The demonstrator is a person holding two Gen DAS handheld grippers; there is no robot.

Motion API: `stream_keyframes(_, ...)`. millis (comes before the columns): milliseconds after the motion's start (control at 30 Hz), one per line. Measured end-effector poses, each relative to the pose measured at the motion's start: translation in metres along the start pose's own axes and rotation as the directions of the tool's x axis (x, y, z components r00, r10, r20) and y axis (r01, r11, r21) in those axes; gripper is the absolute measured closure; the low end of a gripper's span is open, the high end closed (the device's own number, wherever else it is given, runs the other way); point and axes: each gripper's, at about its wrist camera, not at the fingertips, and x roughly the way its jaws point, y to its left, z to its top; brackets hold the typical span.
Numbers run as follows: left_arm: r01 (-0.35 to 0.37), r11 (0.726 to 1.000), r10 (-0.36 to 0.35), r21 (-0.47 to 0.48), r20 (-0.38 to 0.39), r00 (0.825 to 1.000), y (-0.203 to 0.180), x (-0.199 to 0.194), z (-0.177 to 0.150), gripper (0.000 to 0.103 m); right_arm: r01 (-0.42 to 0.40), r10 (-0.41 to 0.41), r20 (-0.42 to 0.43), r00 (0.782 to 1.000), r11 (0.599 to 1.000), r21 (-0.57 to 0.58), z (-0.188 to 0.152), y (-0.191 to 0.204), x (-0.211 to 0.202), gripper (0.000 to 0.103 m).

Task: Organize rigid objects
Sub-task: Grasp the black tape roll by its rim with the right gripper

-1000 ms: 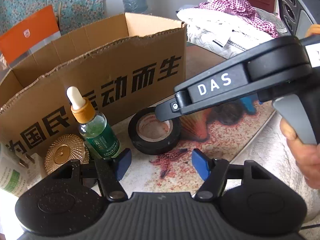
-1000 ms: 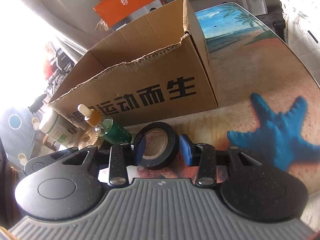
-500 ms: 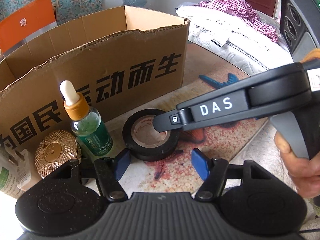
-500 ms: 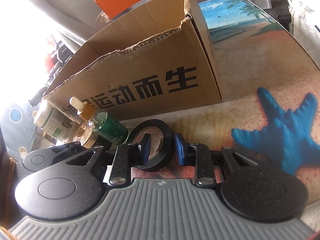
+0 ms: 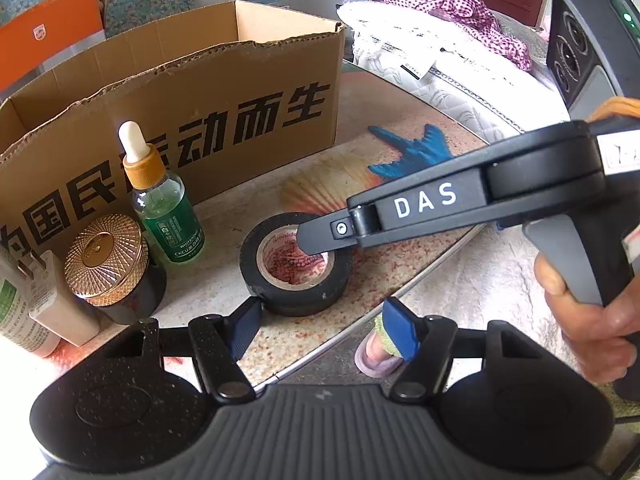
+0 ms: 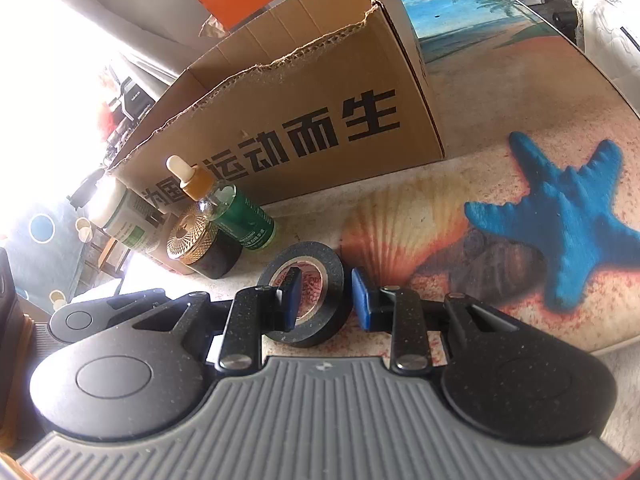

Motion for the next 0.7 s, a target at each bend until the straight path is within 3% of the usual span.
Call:
stream_keyframes(367,-0.015,1.0,0.015,0.012,0.005,1.0,0.002,0.005,0.009,0.026,-0.007,0.007,0.004,1.0,1.0,0.01,0.0,-0.003,0.0,0.076)
stream_keyframes(700,-0.035,0.999,0.035,0.013,0.014,0.999,0.005,0.016,0.014,0.026,-0.016,0.015,0.007,1.0,1.0,0.014,-0.001,-0.005,-0.001,0.077)
